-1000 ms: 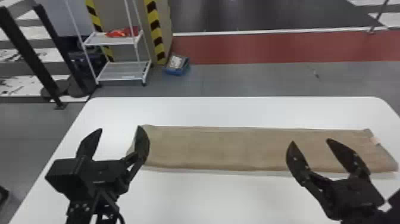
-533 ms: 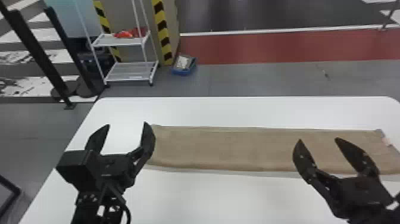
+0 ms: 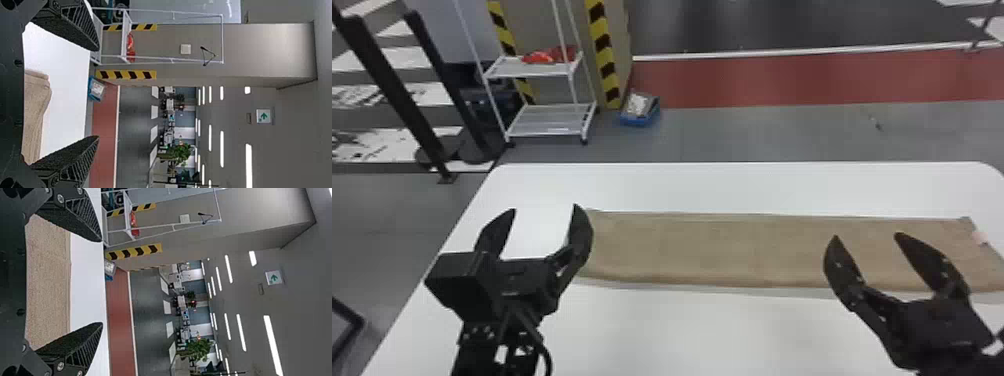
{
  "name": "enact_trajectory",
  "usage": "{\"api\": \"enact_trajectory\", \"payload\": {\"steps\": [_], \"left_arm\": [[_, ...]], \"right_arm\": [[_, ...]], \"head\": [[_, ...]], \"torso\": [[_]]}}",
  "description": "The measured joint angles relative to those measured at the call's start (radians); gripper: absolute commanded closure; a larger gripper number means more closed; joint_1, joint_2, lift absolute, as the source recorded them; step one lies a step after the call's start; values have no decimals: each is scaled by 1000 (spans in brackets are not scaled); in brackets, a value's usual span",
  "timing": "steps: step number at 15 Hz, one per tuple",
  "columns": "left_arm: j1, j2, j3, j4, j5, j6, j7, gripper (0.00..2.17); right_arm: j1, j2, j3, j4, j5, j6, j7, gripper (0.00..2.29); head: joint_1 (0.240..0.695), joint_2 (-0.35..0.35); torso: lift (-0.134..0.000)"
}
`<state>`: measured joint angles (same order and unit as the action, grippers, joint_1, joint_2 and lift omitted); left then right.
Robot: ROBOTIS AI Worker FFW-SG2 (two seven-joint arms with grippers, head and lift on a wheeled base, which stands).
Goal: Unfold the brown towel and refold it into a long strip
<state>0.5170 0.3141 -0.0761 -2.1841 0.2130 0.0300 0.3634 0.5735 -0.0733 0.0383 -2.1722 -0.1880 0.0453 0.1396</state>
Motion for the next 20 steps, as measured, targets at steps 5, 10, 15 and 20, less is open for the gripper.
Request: {"api": "enact_trajectory", "payload": {"steps": [5,10,15,20], "left_arm": [[6,-1,-1,-4,-1,0,0,100],[9,-2,-4,-6,-1,0,-1,97],[9,-1,-4,-5,0,0,-1,97],[9,-2,-4,-5,3,0,-1,97]], "right_arm": [[4,-2,0,-4,-2,-2,0,137],[11,-2,0,-11,-4,-5,0,140],[15,-2,0,-11,-6,-11,0,140],[16,-2,0,-11,-9,-15,0,140]], "head": [[695,121],[695,119],[695,119],[695,119]], "torso": [[-125],[-125],[-125],[-125]]}}
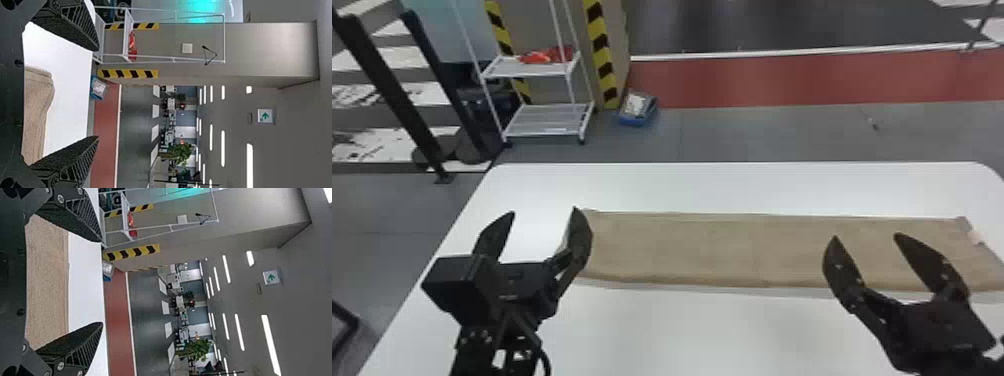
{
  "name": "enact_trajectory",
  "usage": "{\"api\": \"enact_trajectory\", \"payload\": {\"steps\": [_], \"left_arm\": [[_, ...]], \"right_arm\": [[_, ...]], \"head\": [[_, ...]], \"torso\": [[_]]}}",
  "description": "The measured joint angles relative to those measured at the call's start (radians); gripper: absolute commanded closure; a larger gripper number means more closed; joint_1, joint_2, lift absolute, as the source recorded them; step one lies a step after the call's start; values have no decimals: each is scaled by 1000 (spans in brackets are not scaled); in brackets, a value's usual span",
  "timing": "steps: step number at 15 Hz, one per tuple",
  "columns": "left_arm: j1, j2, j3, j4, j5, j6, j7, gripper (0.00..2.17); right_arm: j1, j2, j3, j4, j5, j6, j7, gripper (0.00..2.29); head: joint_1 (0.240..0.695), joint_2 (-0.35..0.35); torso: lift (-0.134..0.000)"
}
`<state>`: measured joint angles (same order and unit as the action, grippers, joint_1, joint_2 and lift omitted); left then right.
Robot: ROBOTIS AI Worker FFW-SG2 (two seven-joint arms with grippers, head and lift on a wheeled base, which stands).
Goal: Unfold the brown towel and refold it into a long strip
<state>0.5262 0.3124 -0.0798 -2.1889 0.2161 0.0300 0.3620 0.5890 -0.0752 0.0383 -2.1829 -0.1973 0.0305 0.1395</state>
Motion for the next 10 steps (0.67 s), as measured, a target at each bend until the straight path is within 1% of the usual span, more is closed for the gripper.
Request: {"api": "enact_trajectory", "payload": {"steps": [10], "left_arm": [[13,-3,-1,-10,0,0,-2,97]], "right_arm": [[14,0,-3,-13,-1,-4,0,140]], "head": [[695,116]], "torso": [[-125]]}}
